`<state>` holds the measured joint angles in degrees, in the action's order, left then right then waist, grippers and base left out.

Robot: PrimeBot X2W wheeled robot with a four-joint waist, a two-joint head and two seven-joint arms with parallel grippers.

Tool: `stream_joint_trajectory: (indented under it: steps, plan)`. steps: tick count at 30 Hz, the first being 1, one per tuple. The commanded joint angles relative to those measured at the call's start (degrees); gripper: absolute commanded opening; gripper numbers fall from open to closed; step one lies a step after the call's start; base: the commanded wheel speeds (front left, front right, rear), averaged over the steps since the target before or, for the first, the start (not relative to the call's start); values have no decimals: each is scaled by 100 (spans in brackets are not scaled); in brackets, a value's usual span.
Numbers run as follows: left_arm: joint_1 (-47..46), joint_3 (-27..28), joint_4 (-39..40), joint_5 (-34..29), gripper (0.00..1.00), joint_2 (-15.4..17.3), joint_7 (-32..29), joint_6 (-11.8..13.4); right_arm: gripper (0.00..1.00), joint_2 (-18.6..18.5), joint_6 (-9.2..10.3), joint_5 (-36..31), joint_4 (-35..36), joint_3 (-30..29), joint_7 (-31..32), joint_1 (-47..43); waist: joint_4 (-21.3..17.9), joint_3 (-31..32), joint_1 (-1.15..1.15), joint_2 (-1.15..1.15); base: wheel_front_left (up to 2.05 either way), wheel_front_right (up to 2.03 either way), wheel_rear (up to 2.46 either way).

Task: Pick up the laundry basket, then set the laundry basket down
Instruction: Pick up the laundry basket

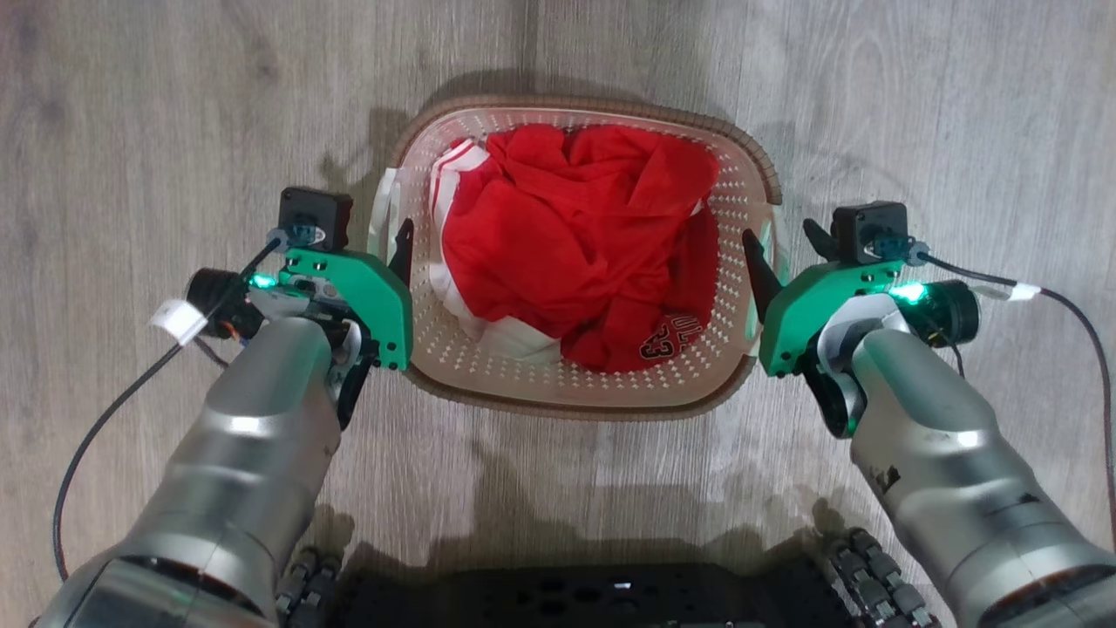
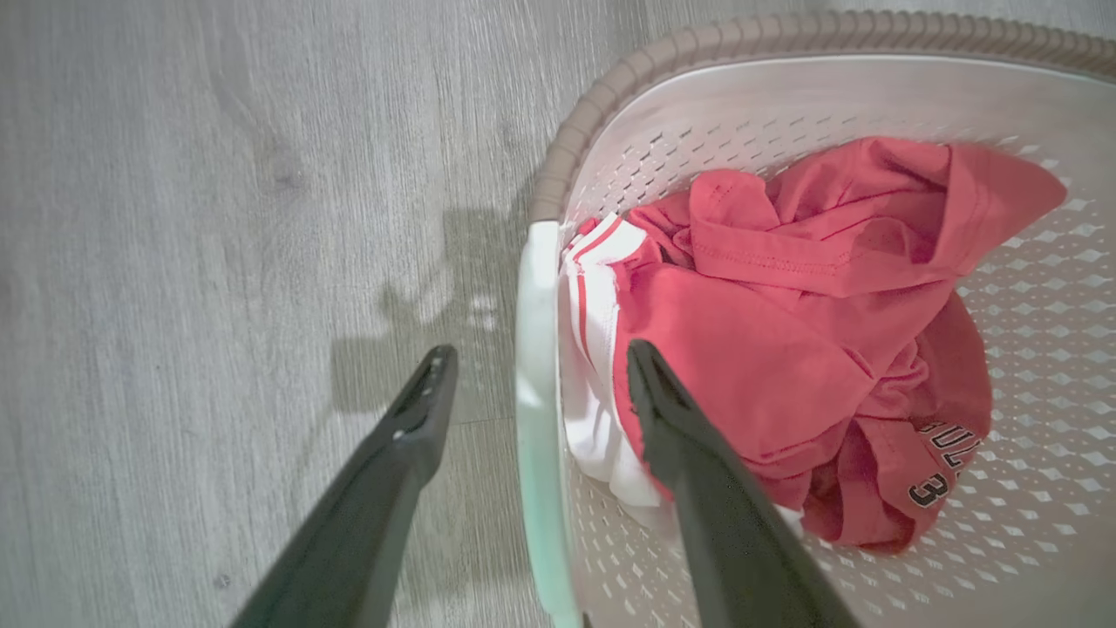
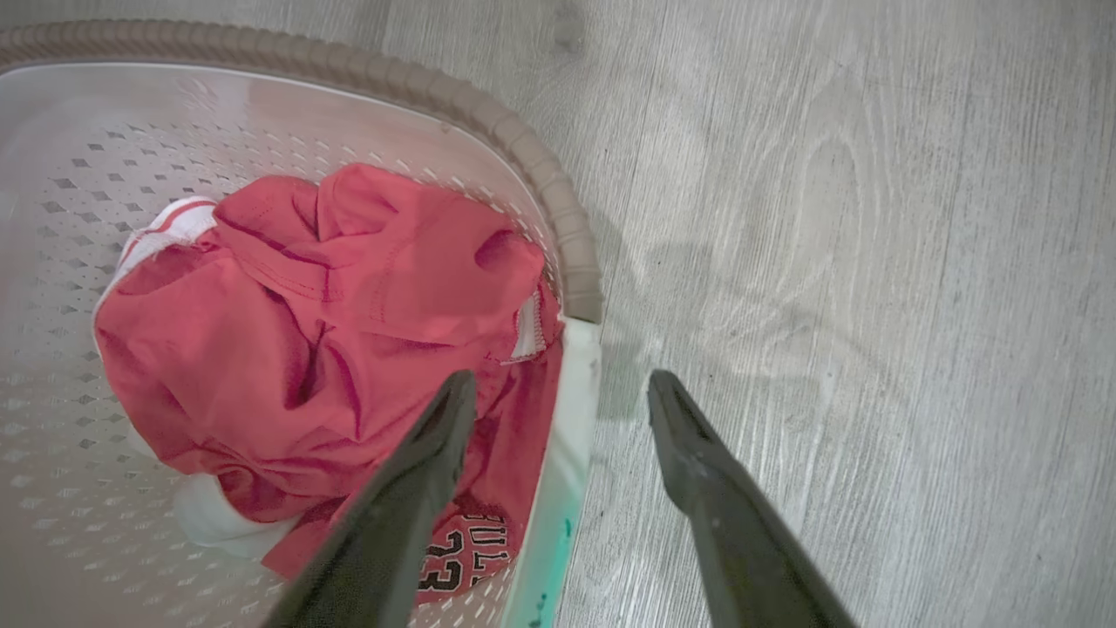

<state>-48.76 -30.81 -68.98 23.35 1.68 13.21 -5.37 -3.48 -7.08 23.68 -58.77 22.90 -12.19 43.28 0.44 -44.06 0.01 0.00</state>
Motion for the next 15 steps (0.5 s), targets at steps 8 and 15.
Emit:
stream_joint_trajectory:
  steps: [8,15]
  plan:
    - [-135,-356,-87,392,100,120,-281,-99,100,60,-41,89,-221,250,169,16,7,-159,-1,0,0,0,0]
    - [-251,-660,-88,652,100,120,-589,-160,100,60,-41,312,-343,263,419,115,45,-322,-1,0,0,0,0]
